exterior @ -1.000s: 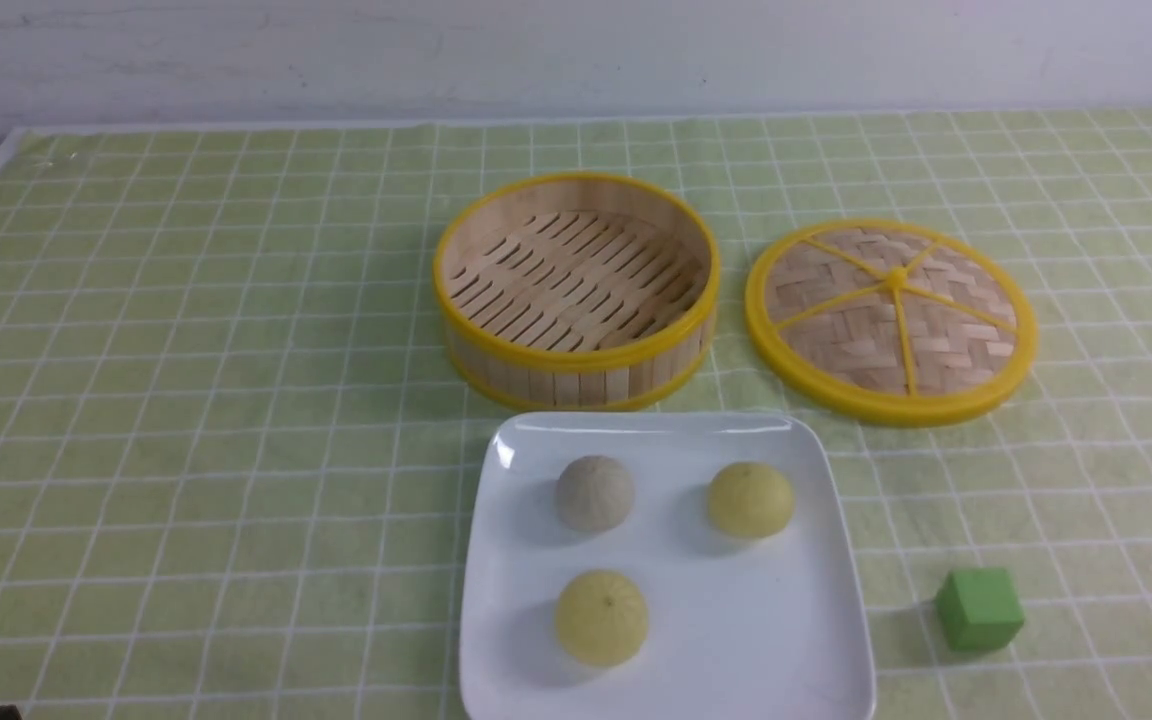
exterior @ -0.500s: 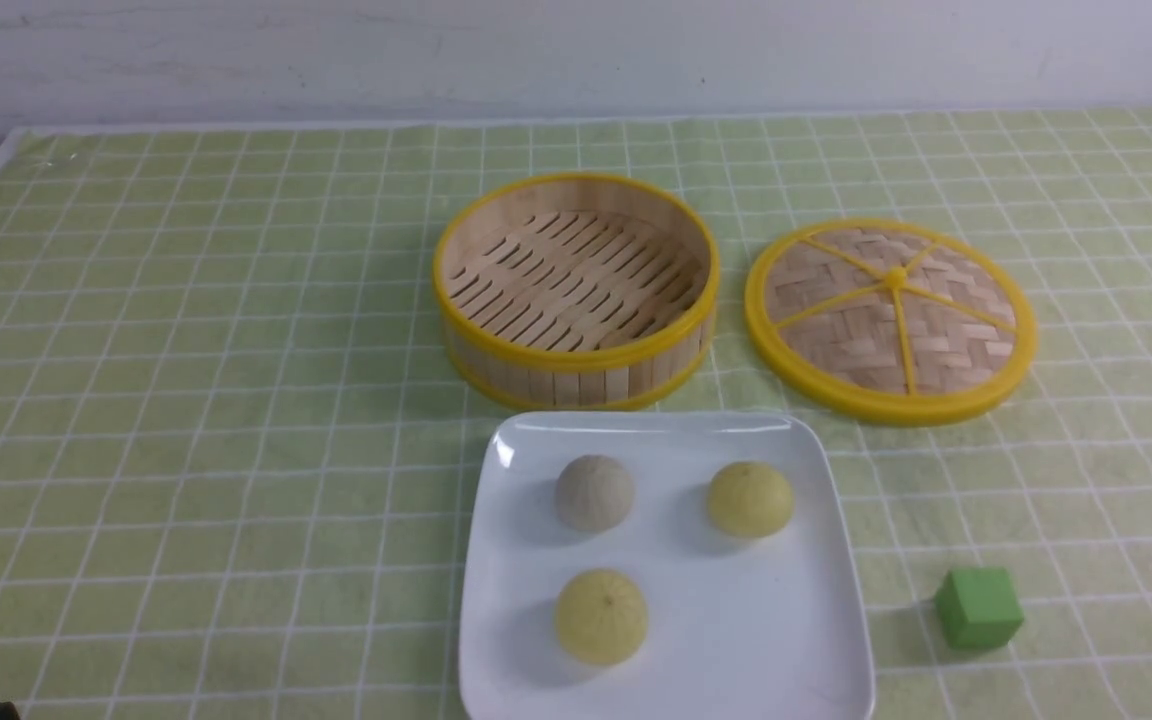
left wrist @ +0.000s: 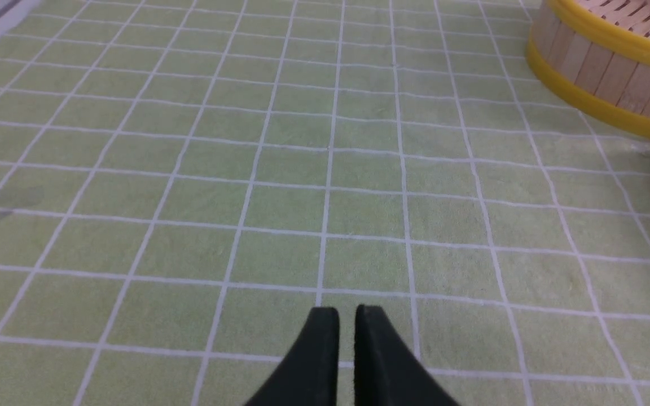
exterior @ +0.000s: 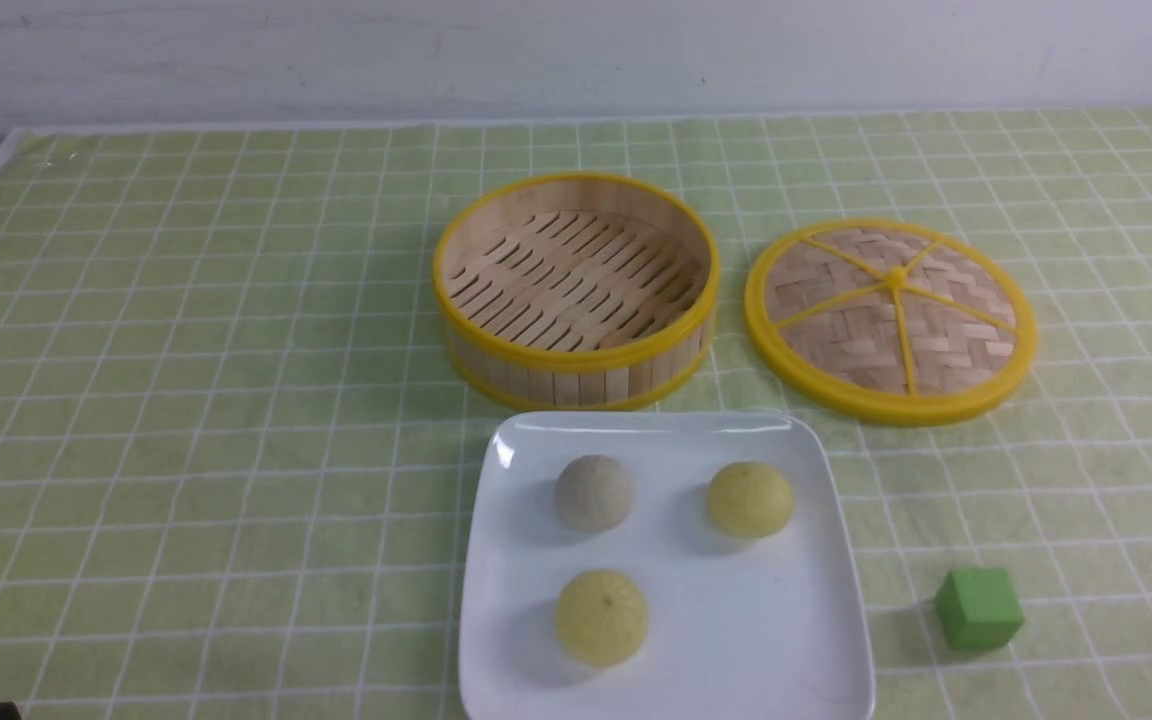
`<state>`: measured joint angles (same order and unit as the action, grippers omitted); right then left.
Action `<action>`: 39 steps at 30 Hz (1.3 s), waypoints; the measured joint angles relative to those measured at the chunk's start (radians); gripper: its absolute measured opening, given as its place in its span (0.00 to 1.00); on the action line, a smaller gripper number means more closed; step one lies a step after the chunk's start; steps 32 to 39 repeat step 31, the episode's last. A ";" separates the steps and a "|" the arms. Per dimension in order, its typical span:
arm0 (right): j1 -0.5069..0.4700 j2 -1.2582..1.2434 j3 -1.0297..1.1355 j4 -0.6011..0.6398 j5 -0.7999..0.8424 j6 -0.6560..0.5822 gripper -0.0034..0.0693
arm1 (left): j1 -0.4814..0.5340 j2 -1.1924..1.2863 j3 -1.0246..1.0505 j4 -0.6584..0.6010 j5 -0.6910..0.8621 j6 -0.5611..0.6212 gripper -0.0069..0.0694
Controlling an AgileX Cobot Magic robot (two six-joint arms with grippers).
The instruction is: Put the steamed buns into the plate on the green tablecloth.
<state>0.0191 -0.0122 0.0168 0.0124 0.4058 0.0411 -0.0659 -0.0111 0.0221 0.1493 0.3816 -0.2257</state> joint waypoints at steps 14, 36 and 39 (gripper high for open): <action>0.000 0.000 0.000 0.000 0.000 0.000 0.24 | 0.000 0.000 0.000 0.000 0.000 0.000 0.21; 0.000 0.000 0.000 0.000 0.000 0.000 0.28 | 0.000 0.000 0.000 0.000 0.001 0.000 0.22; 0.000 0.000 0.000 0.000 0.000 0.000 0.28 | 0.000 0.000 0.000 0.000 0.001 0.000 0.22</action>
